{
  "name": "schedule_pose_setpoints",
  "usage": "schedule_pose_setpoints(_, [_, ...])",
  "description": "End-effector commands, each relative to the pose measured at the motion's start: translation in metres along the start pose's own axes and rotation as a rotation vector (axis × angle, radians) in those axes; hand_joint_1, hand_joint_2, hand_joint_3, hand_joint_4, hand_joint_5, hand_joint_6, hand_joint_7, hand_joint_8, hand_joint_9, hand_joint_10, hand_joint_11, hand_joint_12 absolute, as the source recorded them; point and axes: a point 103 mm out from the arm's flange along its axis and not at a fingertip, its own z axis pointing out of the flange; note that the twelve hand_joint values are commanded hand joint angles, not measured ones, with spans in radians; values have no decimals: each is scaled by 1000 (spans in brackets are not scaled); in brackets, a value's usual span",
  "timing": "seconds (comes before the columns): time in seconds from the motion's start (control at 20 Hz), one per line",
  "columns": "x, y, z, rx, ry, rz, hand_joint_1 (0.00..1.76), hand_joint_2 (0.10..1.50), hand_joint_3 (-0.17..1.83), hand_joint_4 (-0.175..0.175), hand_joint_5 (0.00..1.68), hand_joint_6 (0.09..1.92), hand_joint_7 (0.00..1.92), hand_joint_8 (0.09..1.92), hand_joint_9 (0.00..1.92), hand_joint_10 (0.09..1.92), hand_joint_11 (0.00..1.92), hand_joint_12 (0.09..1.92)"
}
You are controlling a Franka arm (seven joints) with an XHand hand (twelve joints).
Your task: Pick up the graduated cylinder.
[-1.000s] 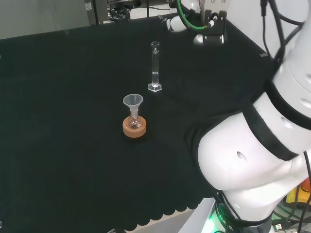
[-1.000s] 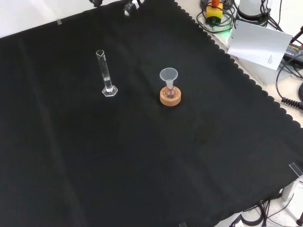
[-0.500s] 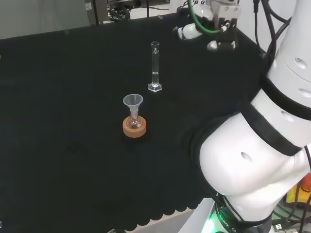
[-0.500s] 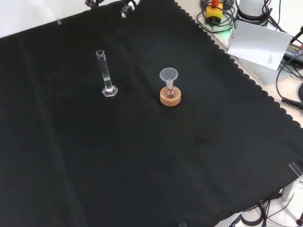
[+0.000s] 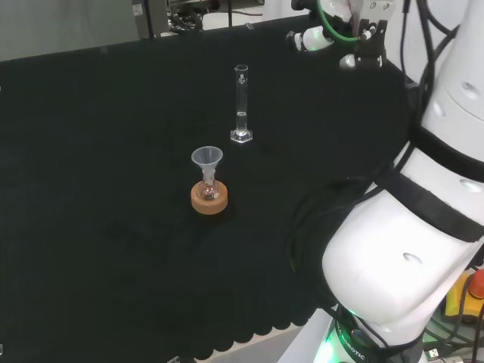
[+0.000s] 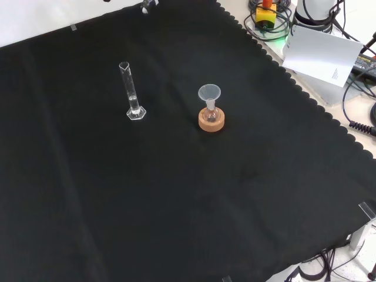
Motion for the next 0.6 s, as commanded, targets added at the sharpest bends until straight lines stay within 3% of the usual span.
schedule_pose_setpoints(0.05, [38,74,129,36,298,-136,605,900,391,-21,278,87,165,575,371,625,134,1381])
schedule_pose_setpoints(0.2, [38,76,137,54,338,-178,615,878,408,-18,292,87,180,580,395,614,164,1377])
schedule_pose_setpoints(0.25, [39,76,140,60,389,-195,618,872,410,-15,294,87,182,581,401,613,172,1378])
schedule_pose_setpoints(0.6, [50,72,162,51,424,-296,658,844,421,3,341,87,208,587,427,608,203,1374])
